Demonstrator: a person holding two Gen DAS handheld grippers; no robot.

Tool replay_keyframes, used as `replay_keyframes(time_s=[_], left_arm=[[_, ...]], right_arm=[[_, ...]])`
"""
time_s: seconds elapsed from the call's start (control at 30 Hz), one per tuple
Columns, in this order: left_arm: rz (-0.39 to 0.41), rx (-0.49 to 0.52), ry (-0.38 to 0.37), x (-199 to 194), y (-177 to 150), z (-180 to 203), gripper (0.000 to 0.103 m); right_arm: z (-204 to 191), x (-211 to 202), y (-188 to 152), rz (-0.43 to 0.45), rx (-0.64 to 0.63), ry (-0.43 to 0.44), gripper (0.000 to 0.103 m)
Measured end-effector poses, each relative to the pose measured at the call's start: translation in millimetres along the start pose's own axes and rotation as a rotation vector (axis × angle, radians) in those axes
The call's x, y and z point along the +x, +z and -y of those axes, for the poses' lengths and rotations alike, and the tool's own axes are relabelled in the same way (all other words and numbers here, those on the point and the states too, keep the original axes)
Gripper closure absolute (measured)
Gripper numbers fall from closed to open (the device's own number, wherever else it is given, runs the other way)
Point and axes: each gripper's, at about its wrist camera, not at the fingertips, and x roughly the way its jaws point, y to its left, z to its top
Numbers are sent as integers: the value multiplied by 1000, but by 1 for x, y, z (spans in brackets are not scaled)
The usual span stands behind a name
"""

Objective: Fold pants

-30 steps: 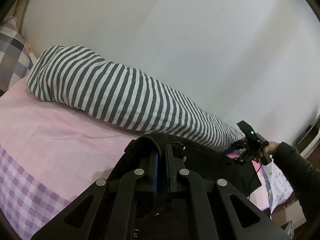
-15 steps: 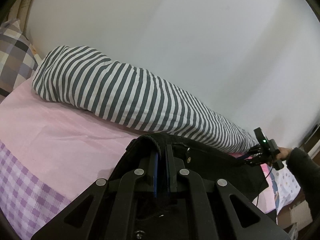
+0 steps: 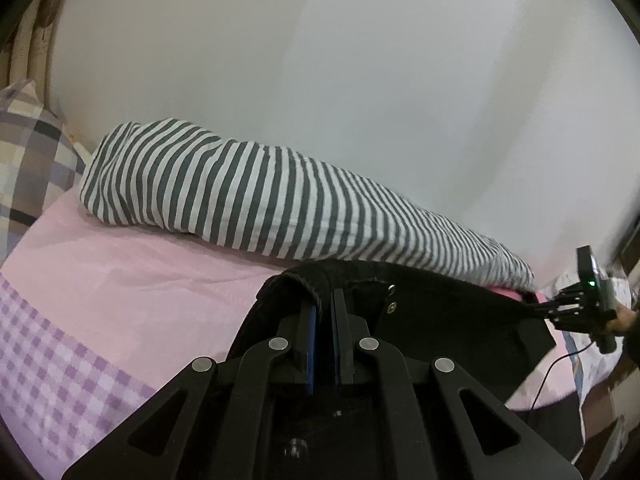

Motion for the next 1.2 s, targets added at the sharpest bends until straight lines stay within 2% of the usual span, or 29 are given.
replay_keyframes(time_s=[0.1, 0.17, 0.23, 0.5, 0.7, 0.83, 1.0, 1.07, 1.2], left_arm=[[-5, 29, -16, -20, -11, 6, 97], [-15, 45, -25, -33, -21, 10, 97], [-33, 60, -31, -46, -33, 13, 97], [-163, 80, -14, -81, -100, 3, 96], [-239, 99, 41, -86, -137, 0, 95], [-280, 124, 75, -88, -153, 0, 94], [-386, 145, 156, -75, -176, -2, 93], [-398, 163, 187, -72, -182, -1, 93], [-407, 135, 188, -74, -181, -2, 92]], right_arm=[[-38, -41, -46, 37, 78, -60, 96], [-19, -56, -61, 51, 140, -73, 97], [-30, -67, -89, 70, 205, -91, 97], [-64, -68, -164, 62, 379, -21, 98], [-91, -61, -194, 61, 450, 14, 98], [-101, -53, -202, 56, 482, 31, 98], [-113, -40, -211, 26, 500, 41, 98], [-117, -35, -212, 15, 496, 32, 98], [-117, -35, -214, 28, 533, 33, 94]])
